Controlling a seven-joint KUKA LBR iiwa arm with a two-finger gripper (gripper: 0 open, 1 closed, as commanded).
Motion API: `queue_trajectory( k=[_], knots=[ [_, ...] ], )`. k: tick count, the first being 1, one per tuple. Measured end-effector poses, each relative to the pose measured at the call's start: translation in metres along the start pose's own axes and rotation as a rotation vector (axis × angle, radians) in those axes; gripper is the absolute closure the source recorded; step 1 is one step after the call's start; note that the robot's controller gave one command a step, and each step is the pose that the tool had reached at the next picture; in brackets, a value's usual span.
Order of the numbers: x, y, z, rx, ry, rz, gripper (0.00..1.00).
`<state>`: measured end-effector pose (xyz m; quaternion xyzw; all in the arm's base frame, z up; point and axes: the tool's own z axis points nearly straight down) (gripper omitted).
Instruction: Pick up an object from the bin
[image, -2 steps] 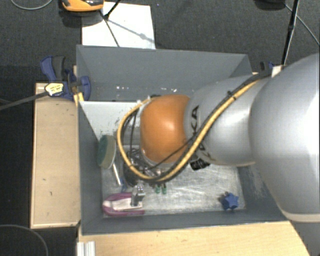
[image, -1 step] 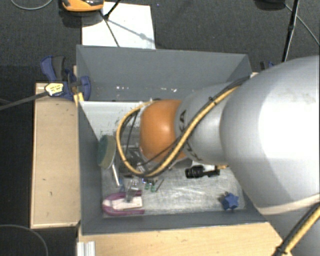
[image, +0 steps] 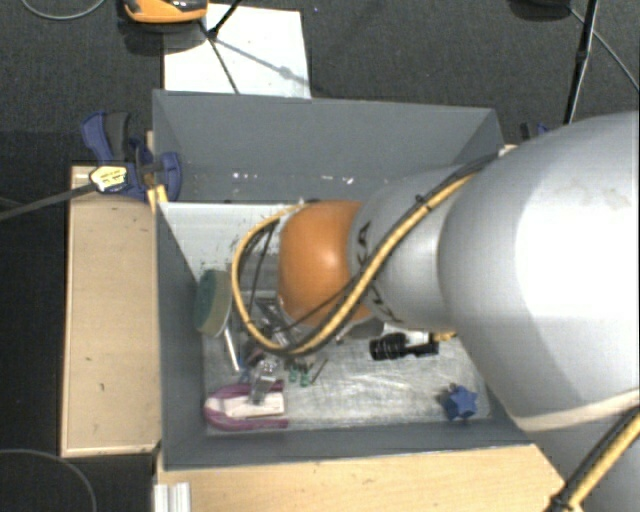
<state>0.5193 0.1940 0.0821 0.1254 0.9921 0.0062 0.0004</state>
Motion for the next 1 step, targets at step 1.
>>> queue_trajectory(
  k=[1],
  knots=[
    [0.0246,0.0124,-0.1603,0.007,-0.007,-0.073,1.00]
  ],
)
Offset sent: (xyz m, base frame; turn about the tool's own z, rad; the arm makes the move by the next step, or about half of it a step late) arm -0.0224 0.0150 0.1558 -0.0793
